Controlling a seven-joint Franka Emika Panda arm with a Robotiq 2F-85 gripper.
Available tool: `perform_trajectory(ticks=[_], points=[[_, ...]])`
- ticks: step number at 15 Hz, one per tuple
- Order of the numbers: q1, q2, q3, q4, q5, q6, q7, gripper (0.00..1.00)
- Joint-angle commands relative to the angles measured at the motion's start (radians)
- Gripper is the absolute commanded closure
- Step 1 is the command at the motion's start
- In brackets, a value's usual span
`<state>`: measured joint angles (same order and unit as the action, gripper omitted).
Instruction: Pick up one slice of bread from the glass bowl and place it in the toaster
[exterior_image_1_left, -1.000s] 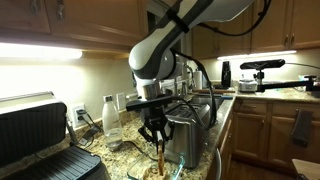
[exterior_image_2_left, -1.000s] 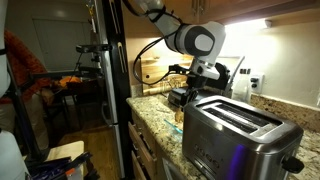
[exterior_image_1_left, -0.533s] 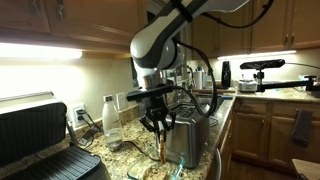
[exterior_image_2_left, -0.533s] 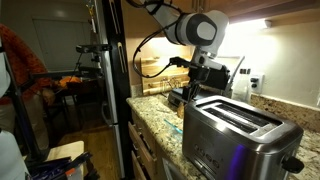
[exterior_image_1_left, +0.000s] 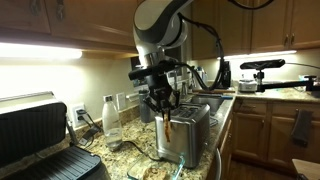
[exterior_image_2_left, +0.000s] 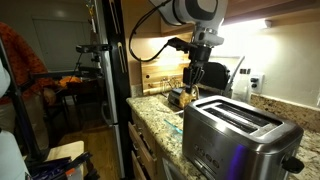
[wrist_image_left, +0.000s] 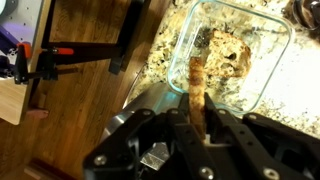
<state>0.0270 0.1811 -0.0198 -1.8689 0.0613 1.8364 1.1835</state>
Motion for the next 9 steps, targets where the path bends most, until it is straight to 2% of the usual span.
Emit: perform_trajectory(ticks=[1, 9], points=[[0.013, -0.054, -0.004, 0.026, -0.048, -0.085, 0.057, 0.92], [0.002, -0.064, -0.003, 0.09, -0.102, -0.171, 0.075, 0.92]])
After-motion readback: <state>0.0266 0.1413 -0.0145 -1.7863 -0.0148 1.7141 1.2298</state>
